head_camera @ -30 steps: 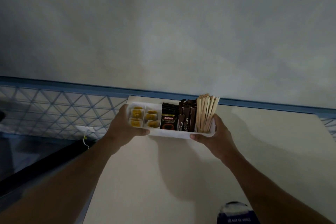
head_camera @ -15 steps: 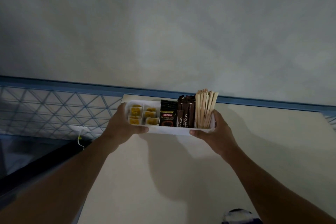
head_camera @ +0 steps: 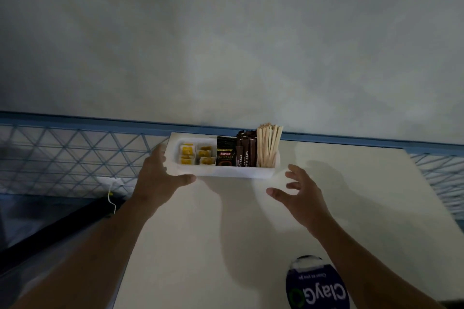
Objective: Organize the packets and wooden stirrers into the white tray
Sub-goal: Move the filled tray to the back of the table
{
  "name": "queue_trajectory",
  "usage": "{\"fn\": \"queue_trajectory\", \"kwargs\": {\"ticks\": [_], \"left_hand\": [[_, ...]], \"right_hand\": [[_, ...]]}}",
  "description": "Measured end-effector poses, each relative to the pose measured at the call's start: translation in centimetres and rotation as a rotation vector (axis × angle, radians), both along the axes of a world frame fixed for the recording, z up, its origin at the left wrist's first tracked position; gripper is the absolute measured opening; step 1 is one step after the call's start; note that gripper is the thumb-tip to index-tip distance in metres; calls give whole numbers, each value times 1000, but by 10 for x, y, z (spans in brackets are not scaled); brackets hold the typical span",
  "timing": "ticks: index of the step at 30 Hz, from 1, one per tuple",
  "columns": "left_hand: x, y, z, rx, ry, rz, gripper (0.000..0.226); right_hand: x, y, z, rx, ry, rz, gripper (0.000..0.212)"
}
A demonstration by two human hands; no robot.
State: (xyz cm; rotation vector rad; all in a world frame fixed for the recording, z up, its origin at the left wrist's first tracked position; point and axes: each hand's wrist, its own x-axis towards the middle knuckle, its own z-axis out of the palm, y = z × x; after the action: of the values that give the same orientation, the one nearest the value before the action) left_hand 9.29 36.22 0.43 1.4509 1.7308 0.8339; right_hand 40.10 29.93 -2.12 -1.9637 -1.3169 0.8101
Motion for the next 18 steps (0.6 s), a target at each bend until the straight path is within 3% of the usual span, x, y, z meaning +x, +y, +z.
{"fn": "queue_trajectory", "kwargs": {"ticks": [5,12,18], "left_hand": [[14,-49,15,-46,-53,-50,85],[57,-130,40,-73,-82,-272,44],[98,-195,44,-51,-70,-450,28]], "right_hand": [[-3,-48,25,59,-49,1,65],[0,-130,57,145,-112,-26,28],[17,-206,65,210,-174,-103,11]]}}
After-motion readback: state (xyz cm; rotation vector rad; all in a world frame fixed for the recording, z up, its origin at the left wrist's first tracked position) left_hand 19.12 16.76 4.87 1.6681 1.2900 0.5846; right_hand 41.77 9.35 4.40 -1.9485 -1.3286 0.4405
